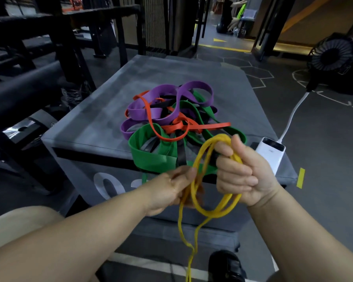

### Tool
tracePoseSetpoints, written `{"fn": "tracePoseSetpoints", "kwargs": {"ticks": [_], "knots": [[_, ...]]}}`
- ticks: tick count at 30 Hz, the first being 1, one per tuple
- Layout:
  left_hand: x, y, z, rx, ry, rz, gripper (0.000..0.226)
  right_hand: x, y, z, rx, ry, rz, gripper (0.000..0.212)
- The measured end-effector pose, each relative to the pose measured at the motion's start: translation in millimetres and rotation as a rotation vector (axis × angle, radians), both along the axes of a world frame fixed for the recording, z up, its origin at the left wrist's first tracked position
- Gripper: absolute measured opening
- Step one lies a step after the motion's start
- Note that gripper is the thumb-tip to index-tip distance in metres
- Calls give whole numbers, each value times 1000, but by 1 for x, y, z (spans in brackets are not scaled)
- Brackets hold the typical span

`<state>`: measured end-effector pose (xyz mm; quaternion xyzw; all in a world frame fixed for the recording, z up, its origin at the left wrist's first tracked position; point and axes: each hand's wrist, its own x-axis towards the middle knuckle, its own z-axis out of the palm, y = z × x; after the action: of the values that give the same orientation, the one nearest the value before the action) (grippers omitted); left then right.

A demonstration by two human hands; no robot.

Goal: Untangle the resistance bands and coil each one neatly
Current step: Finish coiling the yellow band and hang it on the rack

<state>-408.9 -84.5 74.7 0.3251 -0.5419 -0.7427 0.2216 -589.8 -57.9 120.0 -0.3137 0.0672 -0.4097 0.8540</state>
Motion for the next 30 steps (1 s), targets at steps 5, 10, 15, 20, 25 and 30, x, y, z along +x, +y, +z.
{"fn": "tracePoseSetpoints", "kwargs": {"ticks": [5, 10, 15, 20, 25, 30], "knots": [[-2, 7, -16, -55, -169, -180, 26, -17, -6, 9, 24, -112, -130, 35], [-10, 9, -31, -128, -361, -158, 8, -34, -7, 8, 84, -212, -178, 40], [-13, 4, -44, -221, -574, -70, 14, -42, -6, 7, 144, -258, -342, 37], [-14, 4, -45, -149, -528, -19, 19, -41, -2, 15, 168, -235, -627, 31], [-17, 8, -47, -298, -681, 15, 17, -44, -3, 25, 199, -216, -858, 16], [-12, 8, -50, -370, -690, -28, 3, -46, -7, 27, 181, -162, -968, 10]]}}
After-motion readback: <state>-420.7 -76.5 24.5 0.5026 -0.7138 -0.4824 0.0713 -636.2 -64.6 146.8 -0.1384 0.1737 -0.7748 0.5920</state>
